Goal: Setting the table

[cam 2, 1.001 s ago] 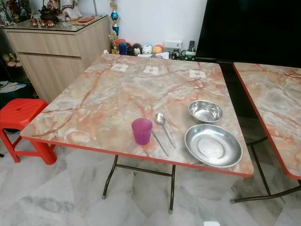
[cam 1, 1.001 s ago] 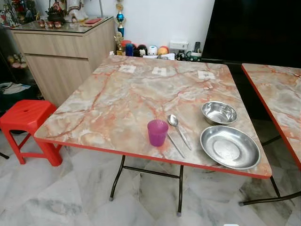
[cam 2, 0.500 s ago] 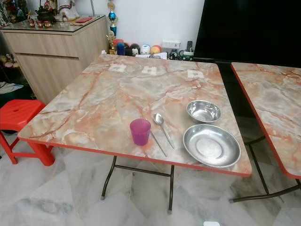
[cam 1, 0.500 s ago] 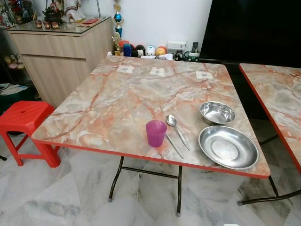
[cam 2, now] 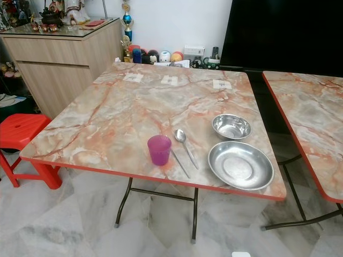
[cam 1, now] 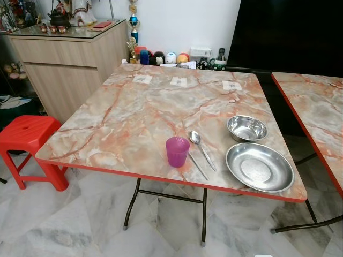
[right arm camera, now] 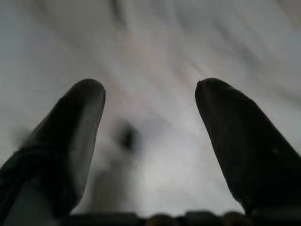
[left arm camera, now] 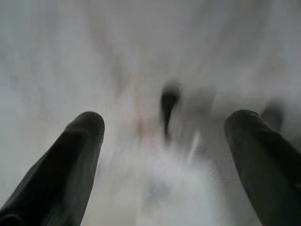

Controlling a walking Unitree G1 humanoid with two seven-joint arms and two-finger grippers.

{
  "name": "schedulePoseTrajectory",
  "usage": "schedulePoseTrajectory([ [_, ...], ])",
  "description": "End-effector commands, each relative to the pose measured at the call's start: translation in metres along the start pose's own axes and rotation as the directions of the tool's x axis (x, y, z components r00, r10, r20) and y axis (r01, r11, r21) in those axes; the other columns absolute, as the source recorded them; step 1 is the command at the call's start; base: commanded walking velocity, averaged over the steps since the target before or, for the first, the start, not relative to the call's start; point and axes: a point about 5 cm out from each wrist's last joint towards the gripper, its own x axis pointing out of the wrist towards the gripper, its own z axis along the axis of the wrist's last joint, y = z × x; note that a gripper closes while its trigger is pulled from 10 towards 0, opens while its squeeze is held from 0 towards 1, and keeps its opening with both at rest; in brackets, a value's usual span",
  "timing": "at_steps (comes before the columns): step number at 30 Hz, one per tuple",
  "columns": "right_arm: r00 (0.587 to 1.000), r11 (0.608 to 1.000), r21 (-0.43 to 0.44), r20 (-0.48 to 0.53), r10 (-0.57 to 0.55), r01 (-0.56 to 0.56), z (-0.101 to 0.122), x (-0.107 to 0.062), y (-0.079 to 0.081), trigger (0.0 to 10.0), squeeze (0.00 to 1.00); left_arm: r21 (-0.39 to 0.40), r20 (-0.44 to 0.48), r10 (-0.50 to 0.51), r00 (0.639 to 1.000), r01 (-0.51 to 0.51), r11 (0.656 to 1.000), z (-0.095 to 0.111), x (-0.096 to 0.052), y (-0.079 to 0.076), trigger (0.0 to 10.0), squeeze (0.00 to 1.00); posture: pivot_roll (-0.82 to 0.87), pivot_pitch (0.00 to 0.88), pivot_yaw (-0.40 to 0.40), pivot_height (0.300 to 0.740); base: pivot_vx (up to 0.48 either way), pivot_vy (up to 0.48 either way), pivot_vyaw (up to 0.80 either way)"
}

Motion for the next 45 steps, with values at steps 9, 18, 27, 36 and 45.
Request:
schedulePoseTrajectory([
  [9, 0.999, 0.999, 0.033, 0.03, 0.037, -0.038, 0.004, 0.001, 0.011, 10.0, 0.0, -0.019, 0.016, -0.001, 1.0, 0.001, 1.0, 0.003, 0.0, 0.002, 10.0, 0.0, 0.05, 0.038, 0.023, 0.74, 0.0, 0.0, 0.0],
  [18, 0.998, 0.997, 0.072, 0.049, 0.028, -0.032, 0.005, 0.001, 0.014, 10.0, 0.0, -0.006, 0.01, 0.001, 1.0, 0.0, 1.0, 0.003, 0.0, 0.005, 10.0, 0.0, 0.03, 0.041, 0.035, 0.74, 0.0, 0.0, 0.0],
  [27, 0.999, 0.997, 0.072, 0.036, 0.016, -0.018, 0.007, 0.002, 0.012, 10.0, 0.0, -0.021, 0.014, 0.01, 1.0, -0.01, 1.0, 0.005, 0.0, 0.005, 10.0, 0.0, 0.03, 0.033, 0.018, 0.74, 0.0, 0.0, 0.0],
  [36, 0.997, 0.998, 0.051, 0.065, 0.029, -0.032, 0.02, 0.003, 0.015, 10.0, 0.0, -0.02, 0.038, 0.009, 0.999, -0.008, 1.0, 0.019, 0.003, 0.002, 10.0, 0.0, 0.02, 0.0, 0.015, 0.74, 0.0, 0.0, 0.0],
  [45, 0.997, 0.999, 0.039, 0.073, 0.026, -0.029, 0.027, 0.004, 0.015, 10.0, 0.0, -0.003, 0.03, 0.024, 0.999, -0.024, 1.0, 0.012, 0.001, 0.008, 10.0, 0.0, 0.03, 0.0, 0.008, 0.74, 0.0, 0.0, 0.0],
])
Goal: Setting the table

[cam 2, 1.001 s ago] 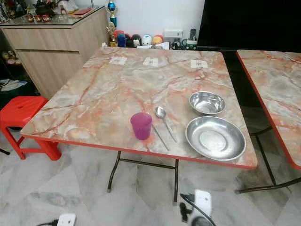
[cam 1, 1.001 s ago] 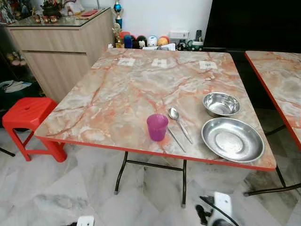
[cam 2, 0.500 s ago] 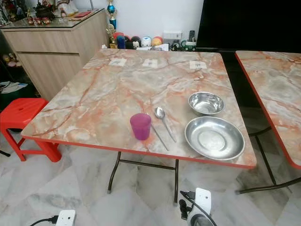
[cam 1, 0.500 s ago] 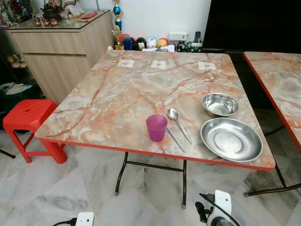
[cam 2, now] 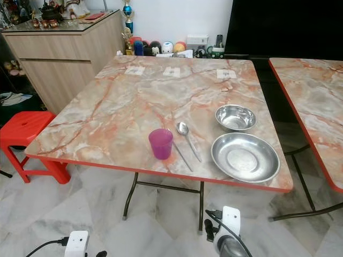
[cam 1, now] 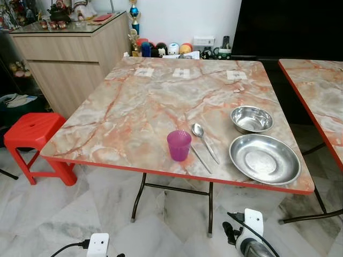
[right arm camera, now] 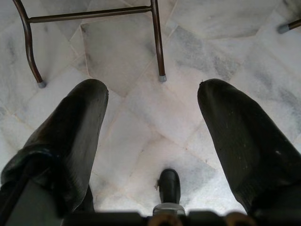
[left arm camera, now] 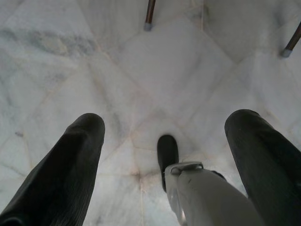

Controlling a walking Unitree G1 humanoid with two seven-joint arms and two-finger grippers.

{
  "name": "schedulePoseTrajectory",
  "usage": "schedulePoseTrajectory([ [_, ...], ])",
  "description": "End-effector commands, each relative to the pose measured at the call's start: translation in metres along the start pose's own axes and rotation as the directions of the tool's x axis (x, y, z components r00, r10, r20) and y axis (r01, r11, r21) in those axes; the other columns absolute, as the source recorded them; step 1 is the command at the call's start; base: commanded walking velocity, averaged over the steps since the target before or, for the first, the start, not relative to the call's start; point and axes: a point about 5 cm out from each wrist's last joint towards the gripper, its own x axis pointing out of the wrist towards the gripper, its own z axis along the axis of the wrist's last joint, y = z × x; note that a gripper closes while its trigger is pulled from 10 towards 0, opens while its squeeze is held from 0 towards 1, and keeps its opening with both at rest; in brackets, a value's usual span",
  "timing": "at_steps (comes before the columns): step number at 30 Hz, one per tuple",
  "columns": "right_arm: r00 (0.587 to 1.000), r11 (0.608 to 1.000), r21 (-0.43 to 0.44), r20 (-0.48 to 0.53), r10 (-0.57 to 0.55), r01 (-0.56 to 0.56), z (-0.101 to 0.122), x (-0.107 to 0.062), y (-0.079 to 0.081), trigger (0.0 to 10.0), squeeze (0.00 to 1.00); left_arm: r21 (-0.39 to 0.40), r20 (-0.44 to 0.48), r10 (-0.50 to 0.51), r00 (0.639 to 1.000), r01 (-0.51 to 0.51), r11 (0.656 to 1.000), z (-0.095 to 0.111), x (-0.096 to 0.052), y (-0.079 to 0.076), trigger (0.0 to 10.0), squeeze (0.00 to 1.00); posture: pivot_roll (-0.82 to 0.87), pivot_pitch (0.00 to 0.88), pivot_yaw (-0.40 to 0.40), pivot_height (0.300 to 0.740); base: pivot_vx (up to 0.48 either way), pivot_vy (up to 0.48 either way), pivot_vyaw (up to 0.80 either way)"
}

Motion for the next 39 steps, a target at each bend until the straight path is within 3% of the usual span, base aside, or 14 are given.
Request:
schedulePoseTrajectory([
  [1, 1.0, 1.0, -0.01, -0.003, -0.004, 0.004, 0.002, 0.001, 0.001, 10.0, 0.0, 0.002, -0.028, 0.026, 0.999, -0.026, 1.0, -0.013, -0.004, 0.009, 10.0, 0.0, 0.02, 0.0, 0.007, 0.74, 0.0, 0.0, 0.0],
  [5, 0.999, 0.999, -0.032, 0.033, -0.034, 0.035, 0.004, 0.0, -0.003, 10.0, 0.0, 0.0, 0.013, 0.033, 0.999, -0.033, 0.999, -0.016, -0.007, 0.014, 10.0, 0.0, 0.03, 0.005, -0.004, 0.74, 0.0, 0.0, 0.0],
  [10, 0.991, 0.998, -0.065, 0.137, -0.001, 0.01, 0.01, -0.002, -0.003, 10.0, 0.0, 0.057, 0.138, -0.029, 0.99, 0.021, 0.998, -0.009, -0.01, 0.014, 10.0, 0.0, 0.0, 0.032, -0.002, 0.74, 0.0, 0.0, 0.0],
  [16, 0.987, 0.998, -0.069, 0.159, -0.002, 0.013, 0.009, -0.003, -0.005, 10.0, 0.0, 0.07, 0.167, -0.033, 0.985, 0.022, 0.997, -0.019, -0.016, 0.017, 10.0, 0.0, 0.0, 0.054, -0.007, 0.74, 0.0, 0.0, 0.0],
  [27, 0.996, 0.996, -0.06, 0.064, -0.057, 0.061, -0.006, -0.004, -0.009, 10.0, 0.0, 0.094, 0.145, -0.024, 0.989, 0.01, 0.996, -0.05, -0.033, 0.033, 10.0, 0.0, 0.0, 0.063, -0.002, 0.74, 0.0, 0.0, 0.0],
  [31, 0.994, 0.99, -0.106, -0.048, -0.099, 0.094, -0.015, -0.003, -0.011, 10.0, 0.0, 0.104, 0.122, -0.022, 0.992, 0.009, 0.995, -0.058, -0.037, 0.038, 10.0, 0.0, -0.01, 0.059, 0.004, 0.74, 0.0, 0.0, 0.0],
  [32, 0.991, 0.985, -0.148, -0.082, -0.106, 0.093, -0.017, -0.004, -0.012, 10.0, 0.0, 0.105, 0.112, -0.021, 0.993, 0.009, 0.994, -0.06, -0.038, 0.039, 10.0, 0.0, -0.01, 0.057, 0.003, 0.74, 0.0, 0.0, 0.0],
  [37, 0.983, 0.98, -0.169, -0.136, -0.124, 0.101, -0.022, -0.004, -0.014, 10.0, 0.0, 0.11, 0.051, 0.003, 0.999, -0.009, 0.994, -0.067, -0.038, 0.044, 10.0, 0.0, -0.01, 0.054, 0.003, 0.74, 0.0, 0.0, 0.0],
  [39, 0.975, 0.975, -0.187, -0.163, -0.154, 0.122, -0.024, -0.005, -0.016, 10.0, 0.0, 0.126, -0.027, 0.028, 0.999, -0.024, 0.992, -0.076, -0.039, 0.047, 10.0, 0.0, 0.0, 0.051, 0.004, 0.74, 0.0, 0.0, 0.0],
])
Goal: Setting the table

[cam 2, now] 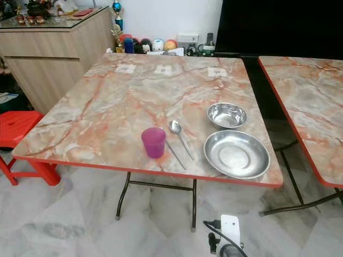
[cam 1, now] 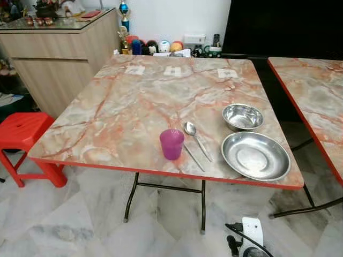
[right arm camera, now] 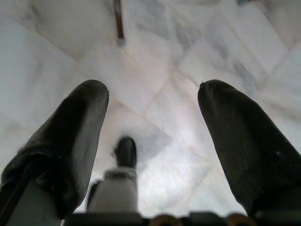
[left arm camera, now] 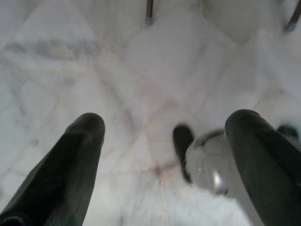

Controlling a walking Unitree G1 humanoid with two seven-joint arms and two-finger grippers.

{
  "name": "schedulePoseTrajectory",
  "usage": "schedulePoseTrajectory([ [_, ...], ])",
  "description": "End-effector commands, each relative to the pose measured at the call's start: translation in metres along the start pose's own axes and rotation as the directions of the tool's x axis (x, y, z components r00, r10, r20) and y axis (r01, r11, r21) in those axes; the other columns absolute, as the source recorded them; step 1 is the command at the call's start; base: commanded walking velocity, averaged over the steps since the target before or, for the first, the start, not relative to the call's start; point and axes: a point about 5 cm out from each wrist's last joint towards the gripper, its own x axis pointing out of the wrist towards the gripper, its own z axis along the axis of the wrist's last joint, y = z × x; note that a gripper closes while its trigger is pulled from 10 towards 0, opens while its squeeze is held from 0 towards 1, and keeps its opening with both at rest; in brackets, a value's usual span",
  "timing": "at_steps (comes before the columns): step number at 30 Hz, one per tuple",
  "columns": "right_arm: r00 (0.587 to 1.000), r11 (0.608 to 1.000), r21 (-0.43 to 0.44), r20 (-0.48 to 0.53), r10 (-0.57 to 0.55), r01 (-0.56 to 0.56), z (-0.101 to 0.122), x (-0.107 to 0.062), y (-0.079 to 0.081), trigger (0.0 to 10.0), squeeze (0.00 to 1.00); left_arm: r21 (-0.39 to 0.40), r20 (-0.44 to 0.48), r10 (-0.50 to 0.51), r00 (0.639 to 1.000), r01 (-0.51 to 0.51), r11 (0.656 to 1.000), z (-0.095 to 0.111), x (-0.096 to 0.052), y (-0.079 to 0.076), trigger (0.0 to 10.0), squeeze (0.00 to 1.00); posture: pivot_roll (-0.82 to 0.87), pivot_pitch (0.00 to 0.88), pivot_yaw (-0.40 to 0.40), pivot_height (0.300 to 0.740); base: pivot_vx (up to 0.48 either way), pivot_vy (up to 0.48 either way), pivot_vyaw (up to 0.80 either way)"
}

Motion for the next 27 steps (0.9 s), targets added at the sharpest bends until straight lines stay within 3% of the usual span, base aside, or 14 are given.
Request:
schedulePoseTrajectory([
  [1, 0.999, 1.0, -0.015, -0.032, -0.015, 0.015, -0.003, 0.0, -0.001, 10.0, 0.0, 0.016, -0.077, 0.006, 0.997, -0.004, 1.0, -0.013, -0.004, 0.002, 10.0, 0.0, 0.0, 0.052, 0.005, 0.74, 0.0, 0.0, 0.0],
  [7, 1.0, 1.0, 0.026, 0.007, 0.005, -0.005, -0.002, 0.0, 0.001, 10.0, 0.0, 0.003, -0.138, 0.028, 0.99, -0.028, 1.0, -0.019, -0.005, 0.002, 10.0, 0.0, -0.01, 0.048, 0.003, 0.74, 0.0, 0.0, 0.0],
  [15, 0.994, 0.986, 0.168, 0.102, -0.026, 0.009, 0.003, -0.001, 0.001, 10.0, 0.0, 0.002, -0.088, -0.015, 0.996, 0.015, 1.0, 0.008, 0.012, -0.018, 10.0, 0.0, -0.03, 0.038, 0.002, 0.74, 0.0, 0.0, -0.18],
  [23, 0.996, 0.992, 0.121, 0.088, 0.008, -0.019, 0.002, -0.001, 0.001, 10.0, 0.0, 0.015, -0.083, -0.041, 0.996, 0.043, 0.999, 0.013, 0.016, -0.029, 10.0, 0.0, -0.02, 0.035, 0.0, 0.74, 0.0, 0.0, -0.69],
  [27, 0.995, 0.99, 0.141, 0.102, 0.003, -0.018, 0.002, -0.001, 0.001, 10.0, 0.0, 0.008, -0.099, -0.041, 0.994, 0.042, 0.999, 0.009, 0.015, -0.03, 10.0, 0.0, -0.03, 0.045, -0.001, 0.74, 0.0, 0.0, -0.64],
])
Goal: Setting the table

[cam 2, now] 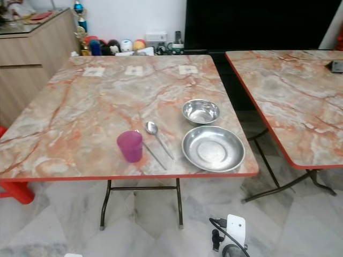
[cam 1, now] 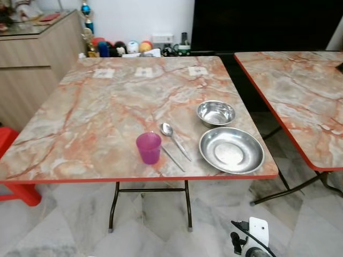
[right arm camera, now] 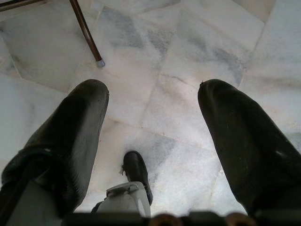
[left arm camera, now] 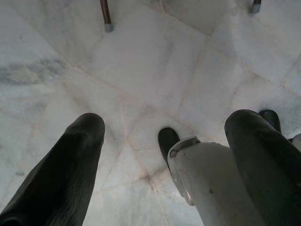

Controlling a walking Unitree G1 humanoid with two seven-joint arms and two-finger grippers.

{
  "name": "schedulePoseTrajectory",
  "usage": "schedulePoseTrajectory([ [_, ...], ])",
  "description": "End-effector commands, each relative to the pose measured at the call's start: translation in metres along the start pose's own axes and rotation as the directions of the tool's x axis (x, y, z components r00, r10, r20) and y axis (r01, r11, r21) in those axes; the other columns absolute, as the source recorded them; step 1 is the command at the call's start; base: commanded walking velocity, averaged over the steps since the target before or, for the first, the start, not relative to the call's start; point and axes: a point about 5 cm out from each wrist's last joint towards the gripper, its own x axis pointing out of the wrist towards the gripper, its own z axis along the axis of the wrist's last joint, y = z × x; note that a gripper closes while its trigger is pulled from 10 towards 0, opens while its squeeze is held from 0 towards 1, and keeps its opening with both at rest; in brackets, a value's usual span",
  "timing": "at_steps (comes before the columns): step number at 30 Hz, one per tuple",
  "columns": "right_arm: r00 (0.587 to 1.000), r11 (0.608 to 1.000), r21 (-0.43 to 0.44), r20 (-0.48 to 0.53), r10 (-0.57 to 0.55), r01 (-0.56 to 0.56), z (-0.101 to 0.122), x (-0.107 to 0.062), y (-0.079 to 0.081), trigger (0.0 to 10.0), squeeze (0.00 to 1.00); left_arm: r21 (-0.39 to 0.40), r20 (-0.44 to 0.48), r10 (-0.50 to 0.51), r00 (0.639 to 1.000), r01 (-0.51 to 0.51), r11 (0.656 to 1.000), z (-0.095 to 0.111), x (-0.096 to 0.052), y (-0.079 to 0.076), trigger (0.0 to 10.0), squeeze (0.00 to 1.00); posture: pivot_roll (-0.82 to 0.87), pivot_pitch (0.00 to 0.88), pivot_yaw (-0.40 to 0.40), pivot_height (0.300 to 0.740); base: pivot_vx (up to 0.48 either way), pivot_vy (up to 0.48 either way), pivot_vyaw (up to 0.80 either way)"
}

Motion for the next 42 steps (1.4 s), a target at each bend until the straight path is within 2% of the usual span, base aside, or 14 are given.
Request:
schedulePoseTrajectory([
  [1, 1.0, 1.0, 0.009, 0.007, 0.004, -0.004, -0.001, 0.0, 0.001, 10.0, 0.0, 0.001, -0.045, 0.007, 0.999, -0.007, 1.0, -0.011, -0.003, 0.002, 10.0, 0.0, -0.03, 0.048, -0.001, 0.74, 0.0, 0.0, -0.51],
  [4, 1.0, 1.0, 0.002, 0.026, 0.017, -0.017, 0.001, 0.0, 0.002, 10.0, 0.0, 0.0, -0.054, 0.01, 0.998, -0.01, 1.0, -0.013, -0.004, 0.002, 10.0, 0.0, -0.03, 0.057, 0.0, 0.74, 0.0, 0.0, 0.0],
  [13, 0.992, 0.993, 0.115, 0.116, -0.054, 0.04, 0.007, -0.002, 0.001, 10.0, 0.0, -0.011, -0.07, 0.02, 0.997, -0.021, 1.0, -0.016, -0.005, 0.004, 10.0, 0.0, -0.02, 0.065, -0.001, 0.74, 0.0, 0.0, 0.0],
  [15, 0.987, 0.984, 0.175, 0.147, -0.066, 0.04, 0.008, -0.002, 0.001, 10.0, 0.0, -0.012, -0.076, 0.023, 0.997, -0.024, 1.0, -0.017, -0.005, 0.005, 10.0, 0.0, -0.03, 0.066, -0.003, 0.74, 0.0, 0.0, 0.0],
  [18, 0.983, 0.977, 0.212, 0.169, -0.073, 0.036, 0.009, -0.003, 0.001, 10.0, 0.0, -0.013, -0.08, 0.025, 0.996, -0.026, 1.0, -0.018, -0.005, 0.006, 10.0, 0.0, -0.03, 0.067, -0.004, 0.74, 0.0, 0.0, 0.0],
  [27, 0.978, 0.974, 0.227, 0.194, -0.071, 0.025, 0.011, -0.004, 0.001, 10.0, 0.0, -0.016, -0.092, 0.026, 0.995, -0.028, 0.999, -0.02, -0.006, 0.005, 10.0, 0.0, -0.04, 0.074, -0.018, 0.74, 0.0, 0.0, 0.0],
  [30, 0.97, 0.955, 0.291, 0.21, -0.124, 0.059, 0.011, -0.005, 0.0, 10.0, 0.0, -0.019, -0.099, 0.028, 0.995, -0.03, 0.999, -0.022, -0.006, 0.005, 10.0, 0.0, -0.04, 0.078, -0.021, 0.74, 0.0, 0.0, 0.0],
  [32, 0.969, 0.952, 0.3, 0.21, -0.13, 0.062, 0.011, -0.005, -0.001, 10.0, 0.0, -0.019, -0.1, 0.028, 0.995, -0.03, 0.999, -0.022, -0.007, 0.005, 10.0, 0.0, -0.04, 0.078, -0.021, 0.74, 0.0, 0.0, 0.0],
  [33, 0.932, 0.943, 0.324, 0.311, -0.185, 0.079, 0.014, -0.011, -0.016, 10.0, 0.0, -0.018, -0.101, 0.028, 0.994, -0.03, 0.999, -0.023, -0.007, 0.005, 10.0, 0.0, -0.05, 0.078, -0.021, 0.74, 0.0, 0.0, 0.0],
  [34, 0.932, 0.943, 0.324, 0.311, -0.185, 0.079, 0.014, -0.011, -0.016, 10.0, 0.0, -0.018, -0.101, 0.028, 0.994, -0.03, 0.999, -0.023, -0.007, 0.005, 10.0, 0.0, -0.05, 0.078, -0.021, 0.74, 0.0, 0.0, 0.0],
  [35, 0.841, 0.933, 0.347, 0.472, -0.266, 0.1, 0.018, -0.036, -0.044, 10.0, 0.0, -0.017, -0.104, 0.027, 0.994, -0.029, 0.999, -0.023, -0.007, 0.005, 10.0, 0.0, -0.05, 0.078, -0.02, 0.74, 0.0, 0.0, 0.0],
  [36, 0.784, 0.928, 0.354, 0.542, -0.303, 0.113, 0.021, -0.06, -0.058, 10.0, 0.0, -0.016, -0.107, 0.026, 0.994, -0.028, 0.999, -0.024, -0.007, 0.005, 10.0, 0.0, -0.05, 0.077, -0.02, 0.74, 0.0, 0.0, 0.0],
  [38, 0.775, 0.927, 0.355, 0.551, -0.309, 0.117, 0.022, -0.065, -0.061, 10.0, 0.0, -0.015, -0.107, 0.026, 0.994, -0.028, 0.999, -0.024, -0.007, 0.005, 10.0, 0.0, -0.05, 0.077, -0.02, 0.74, 0.0, 0.0, 0.0],
  [42, 0.745, 0.9, 0.396, 0.542, -0.389, 0.182, 0.02, -0.066, -0.071, 10.0, 0.0, -0.015, -0.108, 0.025, 0.994, -0.027, 1.0, -0.024, -0.007, 0.006, 10.0, 0.0, -0.05, 0.077, -0.021, 0.74, 0.0, 0.0, 0.0],
])
